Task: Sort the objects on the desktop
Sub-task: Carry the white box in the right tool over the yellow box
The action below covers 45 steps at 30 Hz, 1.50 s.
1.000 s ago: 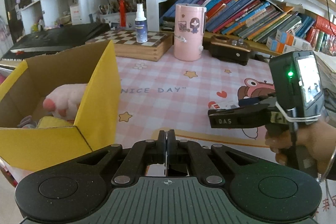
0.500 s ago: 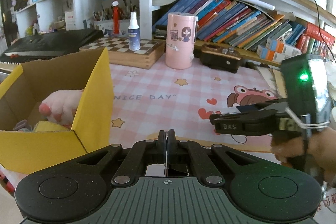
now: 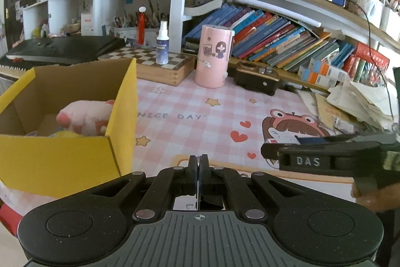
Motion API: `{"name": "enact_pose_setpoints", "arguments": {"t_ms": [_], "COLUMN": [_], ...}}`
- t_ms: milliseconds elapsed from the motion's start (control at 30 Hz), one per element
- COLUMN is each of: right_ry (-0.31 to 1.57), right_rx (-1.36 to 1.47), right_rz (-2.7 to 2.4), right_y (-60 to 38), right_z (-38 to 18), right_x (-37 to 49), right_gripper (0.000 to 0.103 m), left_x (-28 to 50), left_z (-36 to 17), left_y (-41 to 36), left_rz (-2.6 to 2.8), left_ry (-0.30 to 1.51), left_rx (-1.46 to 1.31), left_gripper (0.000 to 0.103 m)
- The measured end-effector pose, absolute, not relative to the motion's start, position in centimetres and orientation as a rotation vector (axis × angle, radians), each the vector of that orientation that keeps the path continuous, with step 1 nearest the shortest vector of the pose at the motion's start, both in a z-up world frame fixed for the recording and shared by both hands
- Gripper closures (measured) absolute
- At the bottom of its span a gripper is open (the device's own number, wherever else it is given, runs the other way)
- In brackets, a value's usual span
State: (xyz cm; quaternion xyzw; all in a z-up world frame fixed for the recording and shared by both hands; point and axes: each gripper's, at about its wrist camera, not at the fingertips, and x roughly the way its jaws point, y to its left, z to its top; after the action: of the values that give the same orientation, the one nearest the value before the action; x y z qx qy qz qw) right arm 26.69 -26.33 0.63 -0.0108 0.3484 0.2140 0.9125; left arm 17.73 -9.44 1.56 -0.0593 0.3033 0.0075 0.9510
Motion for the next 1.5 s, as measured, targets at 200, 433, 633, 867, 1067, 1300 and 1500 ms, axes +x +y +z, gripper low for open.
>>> {"name": "enact_pose_setpoints", "arguments": {"t_ms": [200, 433, 633, 867, 1067, 1300, 1500], "right_ry": [0.727, 0.745, 0.76, 0.791, 0.813, 0.826, 0.822], "right_rx": [-0.018, -0.029, -0.021, -0.023, -0.024, -0.017, -0.018], "right_rz": [0.433, 0.408, 0.396, 0.403, 0.402, 0.401, 0.41], "right_y": [-25.8, -24.0, -21.6, -18.3, -15.7, -13.4, -11.6], "right_z": [1.3, 1.0, 0.9, 0.4, -0.3, -0.9, -0.8], "right_x": [23.4, 19.7, 16.7, 12.7, 9.2, 5.8, 3.9], "right_gripper": [0.051, 0.051, 0.051, 0.051, 0.051, 0.051, 0.051], "left_x": [16.3, 14.1, 11.2, 7.3, 4.4, 1.4, -0.4], "left_z": [1.6, 1.6, 1.4, 0.8, 0.0, -0.4, -0.3], "left_y": [-8.6, -6.5, -3.8, -0.3, 2.0, 4.3, 6.0], "left_rz": [-0.022, -0.052, -0.054, -0.048, -0.055, -0.059, -0.048], "left_ry": [0.598, 0.594, 0.615, 0.651, 0.677, 0.69, 0.679], "left_rx": [-0.132, -0.141, -0.154, -0.173, -0.172, -0.173, -0.176], "left_gripper": [0.103, 0.103, 0.103, 0.103, 0.103, 0.103, 0.103]}}
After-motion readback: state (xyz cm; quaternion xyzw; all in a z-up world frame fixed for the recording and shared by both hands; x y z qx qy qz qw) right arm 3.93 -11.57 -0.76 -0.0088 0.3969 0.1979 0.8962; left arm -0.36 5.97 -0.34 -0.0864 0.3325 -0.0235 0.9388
